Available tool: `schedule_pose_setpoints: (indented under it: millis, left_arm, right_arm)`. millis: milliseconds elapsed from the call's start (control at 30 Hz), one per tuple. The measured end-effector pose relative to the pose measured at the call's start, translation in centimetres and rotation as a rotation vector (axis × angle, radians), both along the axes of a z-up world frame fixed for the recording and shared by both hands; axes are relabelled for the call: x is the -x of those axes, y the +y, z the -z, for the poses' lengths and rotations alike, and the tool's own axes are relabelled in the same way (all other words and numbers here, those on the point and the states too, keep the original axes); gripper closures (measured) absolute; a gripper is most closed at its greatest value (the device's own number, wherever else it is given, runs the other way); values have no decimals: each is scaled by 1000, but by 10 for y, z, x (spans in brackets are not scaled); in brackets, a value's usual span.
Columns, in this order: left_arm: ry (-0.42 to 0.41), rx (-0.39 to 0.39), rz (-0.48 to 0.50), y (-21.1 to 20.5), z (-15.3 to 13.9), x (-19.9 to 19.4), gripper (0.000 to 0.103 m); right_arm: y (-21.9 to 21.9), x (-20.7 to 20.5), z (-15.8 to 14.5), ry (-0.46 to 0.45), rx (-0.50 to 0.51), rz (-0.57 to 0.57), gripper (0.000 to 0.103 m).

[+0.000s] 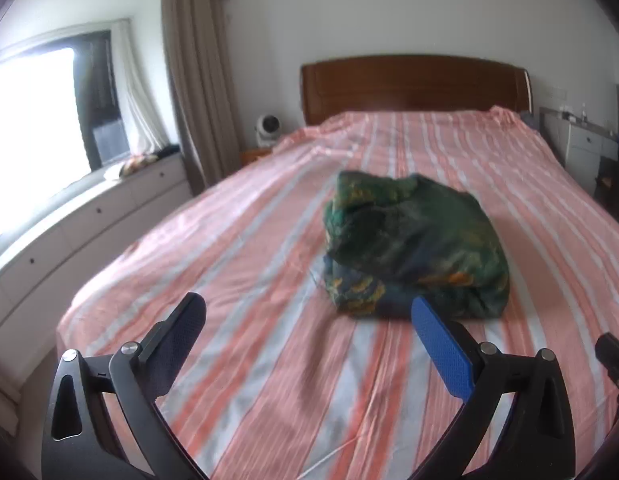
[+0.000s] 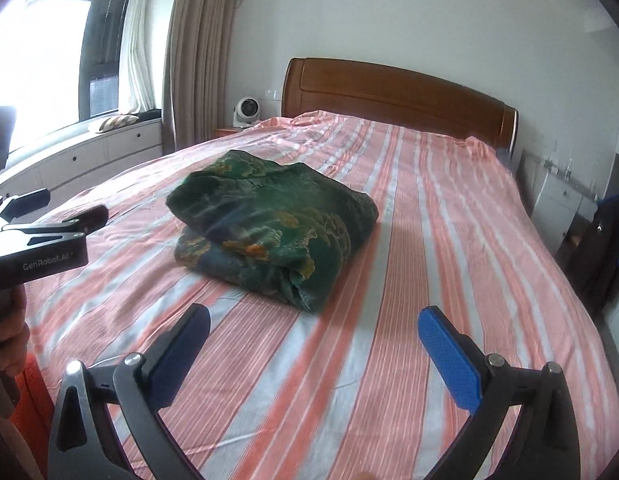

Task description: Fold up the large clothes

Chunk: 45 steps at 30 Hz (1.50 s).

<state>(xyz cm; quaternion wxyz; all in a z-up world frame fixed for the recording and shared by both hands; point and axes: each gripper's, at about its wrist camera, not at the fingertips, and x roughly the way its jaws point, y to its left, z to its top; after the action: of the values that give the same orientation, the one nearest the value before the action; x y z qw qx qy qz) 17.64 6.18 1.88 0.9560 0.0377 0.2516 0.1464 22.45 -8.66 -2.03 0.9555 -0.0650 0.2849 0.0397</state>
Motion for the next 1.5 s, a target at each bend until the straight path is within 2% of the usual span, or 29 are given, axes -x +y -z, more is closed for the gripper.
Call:
schedule_pose_setpoints:
  millis: [100, 200, 400, 600, 700, 833, 1167, 1500]
  left_arm:
    - [-17, -10, -10, -7, -8, 14, 0]
    - [-5, 8, 17, -11, -11, 23, 0]
    - [6, -13, 41, -21, -11, 33, 0]
    - [72, 39, 81, -26, 2, 41, 0]
    - [130, 80, 107, -27, 12, 44, 0]
    - [152, 120, 116, -25, 22, 56, 0]
    - [170, 72, 128, -34, 33, 71, 0]
    - [196, 77, 140, -38, 39, 71, 0]
  right_arm:
    - [-1, 10, -5, -6, -10, 14, 0]
    - [-2, 20, -8, -11, -3, 34, 0]
    - [-1, 35, -9, 10, -5, 44, 0]
    - [0, 51, -3, 39, 11, 51, 0]
    - [-1, 59, 0, 40, 17, 64, 0]
    - [-5, 70, 4, 44, 18, 92, 0]
    - [-6, 78, 15, 97, 10, 149, 0]
    - [-5, 83, 28, 157, 40, 192, 0]
